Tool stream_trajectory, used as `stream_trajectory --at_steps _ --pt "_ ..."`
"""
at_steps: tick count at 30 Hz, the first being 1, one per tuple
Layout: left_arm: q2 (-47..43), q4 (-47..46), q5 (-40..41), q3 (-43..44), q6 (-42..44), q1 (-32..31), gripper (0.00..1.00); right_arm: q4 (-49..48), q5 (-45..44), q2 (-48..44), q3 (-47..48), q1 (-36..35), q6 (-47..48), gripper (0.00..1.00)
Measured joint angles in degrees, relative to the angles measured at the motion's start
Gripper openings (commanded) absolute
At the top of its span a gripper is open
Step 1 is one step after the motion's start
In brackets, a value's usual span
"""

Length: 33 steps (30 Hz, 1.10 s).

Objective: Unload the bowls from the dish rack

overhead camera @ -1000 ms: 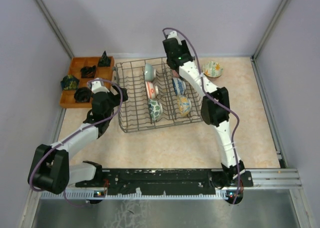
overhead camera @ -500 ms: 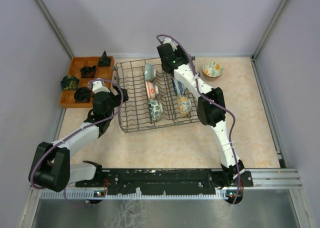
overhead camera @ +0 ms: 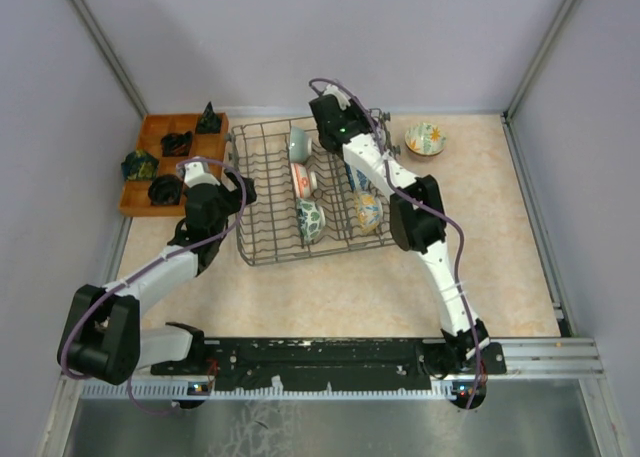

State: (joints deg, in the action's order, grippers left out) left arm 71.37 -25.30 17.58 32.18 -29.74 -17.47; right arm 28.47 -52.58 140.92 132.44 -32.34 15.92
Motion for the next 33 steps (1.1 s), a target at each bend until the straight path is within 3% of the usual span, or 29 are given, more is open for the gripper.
stream_trajectory --at_steps 33 --pt "0.0 0.0 0.0 0.0 0.0 0.3 0.99 -6.6 -7.3 5.5 0.0 -0.2 6.1 0.28"
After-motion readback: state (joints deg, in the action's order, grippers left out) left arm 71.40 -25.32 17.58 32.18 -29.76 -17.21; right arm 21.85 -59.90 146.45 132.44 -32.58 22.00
